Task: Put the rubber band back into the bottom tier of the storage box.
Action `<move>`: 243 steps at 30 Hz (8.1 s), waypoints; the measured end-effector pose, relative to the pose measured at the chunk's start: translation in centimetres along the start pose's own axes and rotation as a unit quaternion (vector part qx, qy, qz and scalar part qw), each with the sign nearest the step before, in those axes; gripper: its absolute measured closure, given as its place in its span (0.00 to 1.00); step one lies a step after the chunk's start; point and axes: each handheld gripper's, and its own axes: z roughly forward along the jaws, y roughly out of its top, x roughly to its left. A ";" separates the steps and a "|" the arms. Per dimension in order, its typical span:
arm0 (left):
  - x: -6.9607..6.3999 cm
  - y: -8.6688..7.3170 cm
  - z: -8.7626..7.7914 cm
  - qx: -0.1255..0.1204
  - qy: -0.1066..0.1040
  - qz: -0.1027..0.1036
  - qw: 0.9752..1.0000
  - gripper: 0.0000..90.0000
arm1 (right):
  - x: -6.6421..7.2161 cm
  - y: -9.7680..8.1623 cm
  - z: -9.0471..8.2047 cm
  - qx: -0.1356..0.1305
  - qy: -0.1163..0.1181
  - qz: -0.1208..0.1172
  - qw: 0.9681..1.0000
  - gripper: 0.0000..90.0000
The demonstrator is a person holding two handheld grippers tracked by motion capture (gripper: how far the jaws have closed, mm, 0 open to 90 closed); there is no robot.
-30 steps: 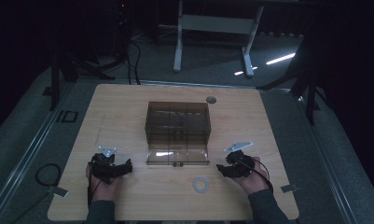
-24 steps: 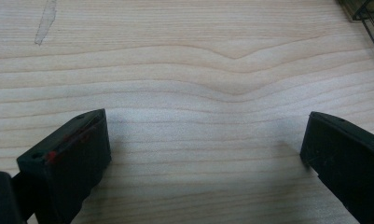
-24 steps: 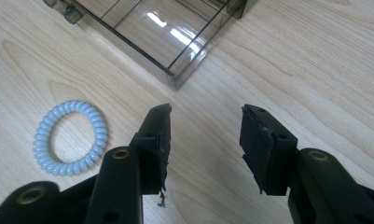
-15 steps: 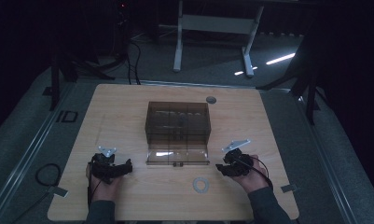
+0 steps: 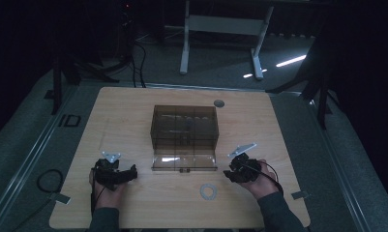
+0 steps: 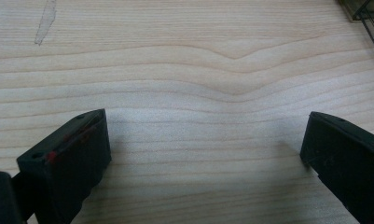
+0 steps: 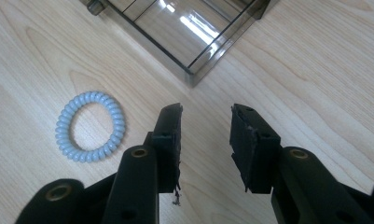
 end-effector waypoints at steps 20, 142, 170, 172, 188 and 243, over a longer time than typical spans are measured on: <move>0.0 0.0 0.0 0.000 0.000 0.000 1.000 0.02 | 1.0 1.2 0.2 0.020 0.014 -0.025 0.999 0.75; 0.0 0.0 0.0 0.000 0.000 0.000 1.000 0.02 | 6.3 4.8 4.8 0.220 0.036 -0.166 0.961 0.91; 0.0 0.0 0.0 0.001 0.000 0.000 1.000 0.02 | 5.5 5.9 3.2 0.201 0.036 -0.157 0.966 0.91; 0.0 0.0 0.0 0.001 0.000 0.000 1.000 0.02 | 5.5 6.0 3.1 0.201 0.035 -0.156 0.967 0.91; 0.0 0.0 0.0 0.001 0.000 0.000 1.000 0.01 | 5.0 6.7 2.2 0.192 0.031 -0.152 0.969 0.91; 0.0 0.0 0.0 -0.001 0.000 -0.001 1.000 0.02 | 2.4 8.9 1.1 0.166 0.022 -0.112 0.979 0.91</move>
